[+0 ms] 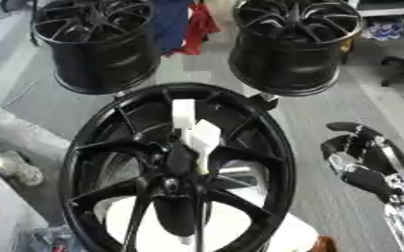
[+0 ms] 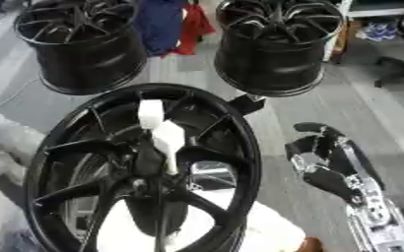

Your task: Pull the pin out of the wheel hub.

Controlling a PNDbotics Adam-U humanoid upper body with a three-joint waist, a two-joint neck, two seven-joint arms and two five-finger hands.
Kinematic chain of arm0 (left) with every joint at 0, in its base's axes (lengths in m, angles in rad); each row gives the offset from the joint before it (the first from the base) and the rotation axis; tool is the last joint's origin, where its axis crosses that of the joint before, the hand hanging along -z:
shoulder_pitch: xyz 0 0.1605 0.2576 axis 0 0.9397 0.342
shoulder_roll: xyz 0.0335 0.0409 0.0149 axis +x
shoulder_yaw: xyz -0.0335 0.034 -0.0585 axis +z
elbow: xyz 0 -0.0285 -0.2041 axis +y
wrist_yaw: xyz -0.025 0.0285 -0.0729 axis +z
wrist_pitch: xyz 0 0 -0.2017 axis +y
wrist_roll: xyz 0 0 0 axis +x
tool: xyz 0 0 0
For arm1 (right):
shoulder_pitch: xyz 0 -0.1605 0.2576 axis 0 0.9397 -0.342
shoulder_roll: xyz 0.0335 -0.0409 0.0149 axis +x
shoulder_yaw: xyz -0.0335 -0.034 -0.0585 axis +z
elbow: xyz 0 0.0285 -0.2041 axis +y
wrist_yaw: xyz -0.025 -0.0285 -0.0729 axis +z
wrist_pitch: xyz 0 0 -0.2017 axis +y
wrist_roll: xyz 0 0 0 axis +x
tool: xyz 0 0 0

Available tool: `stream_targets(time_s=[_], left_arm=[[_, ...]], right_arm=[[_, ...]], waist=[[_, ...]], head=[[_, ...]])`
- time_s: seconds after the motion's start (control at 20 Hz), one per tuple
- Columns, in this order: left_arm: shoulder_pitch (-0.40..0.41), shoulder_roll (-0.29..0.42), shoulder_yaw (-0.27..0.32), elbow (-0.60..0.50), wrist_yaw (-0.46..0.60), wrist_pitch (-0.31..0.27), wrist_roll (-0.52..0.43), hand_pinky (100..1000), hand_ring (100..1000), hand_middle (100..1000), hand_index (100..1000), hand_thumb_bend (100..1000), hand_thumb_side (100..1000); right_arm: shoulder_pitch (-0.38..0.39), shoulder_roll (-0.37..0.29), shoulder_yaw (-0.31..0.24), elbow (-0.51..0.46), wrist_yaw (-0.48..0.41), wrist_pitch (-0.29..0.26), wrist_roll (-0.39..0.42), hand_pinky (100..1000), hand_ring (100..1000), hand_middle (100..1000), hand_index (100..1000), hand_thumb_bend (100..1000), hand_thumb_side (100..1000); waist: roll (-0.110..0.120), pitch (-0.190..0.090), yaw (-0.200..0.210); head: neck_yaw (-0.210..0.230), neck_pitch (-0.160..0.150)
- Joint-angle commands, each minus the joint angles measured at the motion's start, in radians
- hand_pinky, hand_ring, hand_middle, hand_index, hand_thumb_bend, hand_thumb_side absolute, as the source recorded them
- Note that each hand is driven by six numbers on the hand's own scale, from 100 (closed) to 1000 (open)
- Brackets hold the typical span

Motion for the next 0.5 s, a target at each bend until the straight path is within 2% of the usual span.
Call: stream_targets(time_s=[0.05, 0.1, 0.2, 0.25, 0.3, 0.35, 0.5], left_arm=[[0.011, -0.009, 0.024, 0.031, -0.032, 0.012, 0.128, 732, 783, 840, 924, 612, 594], [0.023, -0.02, 0.032, 0.028, -0.029, 0.016, 0.158, 731, 781, 838, 923, 609, 600], [0.05, -0.043, 0.06, -0.003, 0.007, 0.025, 0.223, 720, 761, 810, 911, 543, 613], [0.066, -0.055, 0.075, -0.03, 0.037, 0.028, 0.259, 703, 741, 783, 895, 455, 609], [0.086, -0.07, 0.092, -0.071, 0.076, 0.029, 0.299, 692, 731, 771, 887, 415, 601], [0.108, -0.09, 0.108, -0.12, 0.12, 0.03, 0.337, 664, 703, 742, 869, 337, 597], [0.175, -0.166, 0.149, -0.29, 0.251, 0.033, 0.421, 639, 677, 705, 849, 258, 580]], right_arm=[[-0.007, -0.008, -0.01, -0.014, -0.003, -0.001, -0.004, 646, 640, 754, 722, 258, 100], [-0.006, -0.007, -0.012, -0.014, -0.003, -0.001, -0.005, 646, 640, 754, 722, 258, 100], [-0.005, -0.007, -0.014, -0.015, -0.002, -0.001, -0.008, 646, 640, 754, 722, 259, 100], [-0.005, -0.007, -0.015, -0.015, -0.002, -0.001, -0.009, 646, 640, 754, 722, 259, 100], [-0.005, -0.006, -0.016, -0.015, -0.002, -0.001, -0.01, 646, 640, 754, 722, 259, 100], [-0.005, -0.005, -0.016, -0.015, -0.002, -0.001, -0.01, 646, 640, 754, 722, 259, 100], [-0.005, -0.002, -0.016, -0.014, -0.002, -0.001, -0.01, 646, 640, 754, 722, 259, 100]], waist=[[-0.002, -0.006, 0.001], [-0.003, -0.005, 0.002], [-0.004, -0.004, 0.005], [-0.004, -0.004, 0.006], [-0.005, -0.003, 0.009], [-0.005, -0.002, 0.011], [-0.007, 0.001, 0.018]], head=[[-0.001, -0.007], [0.0, -0.006], [-0.003, -0.005], [-0.005, -0.004], [-0.007, -0.004], [-0.009, -0.004], [-0.015, -0.004]])
